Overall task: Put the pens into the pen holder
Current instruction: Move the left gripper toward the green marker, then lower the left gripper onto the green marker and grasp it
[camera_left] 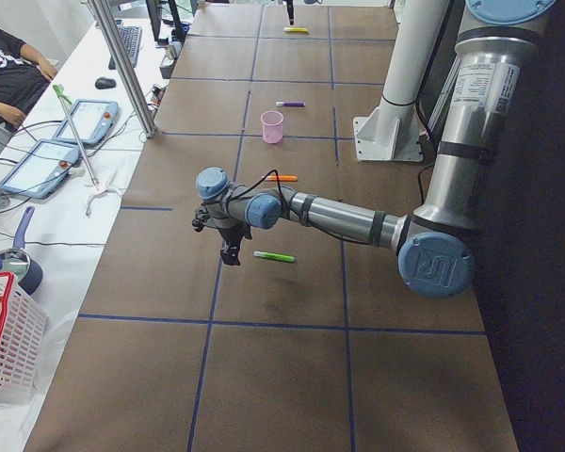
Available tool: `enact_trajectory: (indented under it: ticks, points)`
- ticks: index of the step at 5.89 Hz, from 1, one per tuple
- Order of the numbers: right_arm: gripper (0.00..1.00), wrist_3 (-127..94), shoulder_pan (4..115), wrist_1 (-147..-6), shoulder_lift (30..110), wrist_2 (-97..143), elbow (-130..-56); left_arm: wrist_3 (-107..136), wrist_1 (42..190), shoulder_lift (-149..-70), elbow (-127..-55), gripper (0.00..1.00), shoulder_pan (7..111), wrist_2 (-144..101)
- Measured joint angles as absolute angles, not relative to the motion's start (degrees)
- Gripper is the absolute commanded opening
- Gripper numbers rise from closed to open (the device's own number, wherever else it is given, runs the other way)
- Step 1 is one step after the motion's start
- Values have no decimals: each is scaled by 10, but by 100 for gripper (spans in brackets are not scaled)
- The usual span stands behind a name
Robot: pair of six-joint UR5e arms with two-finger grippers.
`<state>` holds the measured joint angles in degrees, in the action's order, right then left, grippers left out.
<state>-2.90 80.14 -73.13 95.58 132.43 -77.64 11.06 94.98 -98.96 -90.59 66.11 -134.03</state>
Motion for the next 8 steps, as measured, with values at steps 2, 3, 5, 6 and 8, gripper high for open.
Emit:
enact_trajectory:
  ticks: [2, 3, 5, 6, 8]
  points:
    - [100, -65, 786, -637, 947, 1320, -711, 115, 952, -990, -907, 100, 656, -1340]
    - [100, -112, 775, -578, 946, 1321, -690, 116, 953, -990, -909, 100, 656, -1340]
    - [100, -142, 765, -543, 947, 1324, -685, 120, 953, -990, -912, 100, 656, -1340]
    - [100, -142, 764, -541, 949, 1325, -688, 121, 953, -990, -913, 100, 655, -1340]
    - [100, -140, 765, -541, 954, 1325, -697, 137, 953, -991, -913, 100, 650, -1340]
